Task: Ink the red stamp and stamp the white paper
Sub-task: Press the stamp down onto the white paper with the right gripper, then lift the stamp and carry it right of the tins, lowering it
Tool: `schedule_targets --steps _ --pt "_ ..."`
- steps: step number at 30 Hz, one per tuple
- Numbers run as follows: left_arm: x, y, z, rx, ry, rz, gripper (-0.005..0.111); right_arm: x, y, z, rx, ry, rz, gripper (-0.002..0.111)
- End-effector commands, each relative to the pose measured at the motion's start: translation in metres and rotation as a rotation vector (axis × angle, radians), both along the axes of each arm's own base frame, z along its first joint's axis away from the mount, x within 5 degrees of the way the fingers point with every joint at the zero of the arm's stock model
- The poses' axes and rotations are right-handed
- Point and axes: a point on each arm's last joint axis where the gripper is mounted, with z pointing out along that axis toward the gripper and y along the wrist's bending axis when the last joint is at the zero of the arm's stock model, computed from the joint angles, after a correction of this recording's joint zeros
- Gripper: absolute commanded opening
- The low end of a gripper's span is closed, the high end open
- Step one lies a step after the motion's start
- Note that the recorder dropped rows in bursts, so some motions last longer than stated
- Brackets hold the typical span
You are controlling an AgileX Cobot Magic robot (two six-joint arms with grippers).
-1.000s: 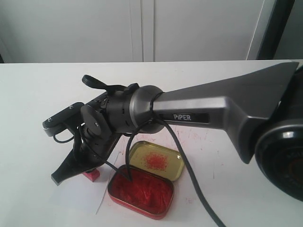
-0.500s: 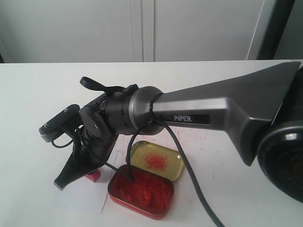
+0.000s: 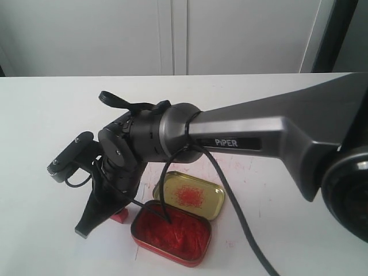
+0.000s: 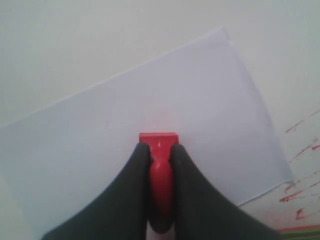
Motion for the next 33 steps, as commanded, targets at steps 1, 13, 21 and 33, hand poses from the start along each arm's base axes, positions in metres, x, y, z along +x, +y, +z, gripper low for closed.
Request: schedule_targets --steps 1,13,21,33 --pt "0.000 0.000 -0.001 -0.009 0.001 0.000 0.000 -0.005 -0.009 -0.007 -0.083 0.036 0.021 0.000" --pt "0.000 0.000 -0.001 -0.009 0.001 0.000 0.000 -0.004 -0.008 0.027 0.015 -0.015 -0.018 0.000" --pt "0.000 0.000 -0.001 -0.009 0.001 0.000 0.000 -0.004 -0.008 0.033 0.054 -0.008 -0.079 0.000" --pt "0.000 0.000 -0.001 -0.009 0.001 0.000 0.000 0.017 -0.024 0.041 0.149 0.089 -0.252 0.000"
